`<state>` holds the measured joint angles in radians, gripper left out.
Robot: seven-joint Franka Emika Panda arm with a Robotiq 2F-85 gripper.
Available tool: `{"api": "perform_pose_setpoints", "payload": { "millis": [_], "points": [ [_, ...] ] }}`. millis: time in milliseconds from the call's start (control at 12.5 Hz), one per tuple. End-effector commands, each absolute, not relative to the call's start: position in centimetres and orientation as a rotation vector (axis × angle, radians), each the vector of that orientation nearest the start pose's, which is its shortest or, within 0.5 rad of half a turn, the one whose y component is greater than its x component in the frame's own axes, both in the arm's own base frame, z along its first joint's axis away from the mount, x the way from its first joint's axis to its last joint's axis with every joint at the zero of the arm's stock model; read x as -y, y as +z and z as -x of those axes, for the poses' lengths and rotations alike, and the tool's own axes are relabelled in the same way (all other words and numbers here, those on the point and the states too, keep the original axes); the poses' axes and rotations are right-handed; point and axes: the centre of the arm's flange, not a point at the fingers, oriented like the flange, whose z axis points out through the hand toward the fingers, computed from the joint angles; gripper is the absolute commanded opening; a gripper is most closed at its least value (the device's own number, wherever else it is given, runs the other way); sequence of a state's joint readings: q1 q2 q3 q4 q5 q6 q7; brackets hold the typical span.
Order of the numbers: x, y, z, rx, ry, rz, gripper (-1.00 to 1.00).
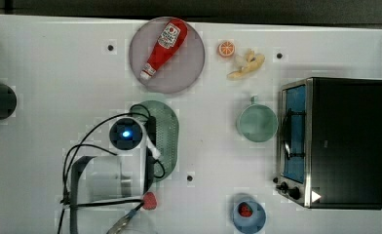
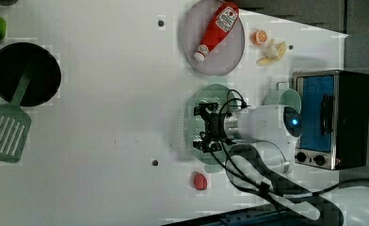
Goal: Drag strainer right to left.
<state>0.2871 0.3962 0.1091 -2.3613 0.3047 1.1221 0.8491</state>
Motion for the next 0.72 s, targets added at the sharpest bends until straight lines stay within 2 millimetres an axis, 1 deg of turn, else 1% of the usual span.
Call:
{"api": "perform_pose_setpoints", "payload": {
  "millis": [80,400,720],
  "points": [
    [-24.0,15.8,-46.7,-2.176,0.303,2.183,1.0],
    [-28.7,15.8,-47.3,-2.203,0.306,2.132,1.0],
    [-32.6,14.9,-47.3,-2.145,0.317,2.176,1.0]
  ]
}}
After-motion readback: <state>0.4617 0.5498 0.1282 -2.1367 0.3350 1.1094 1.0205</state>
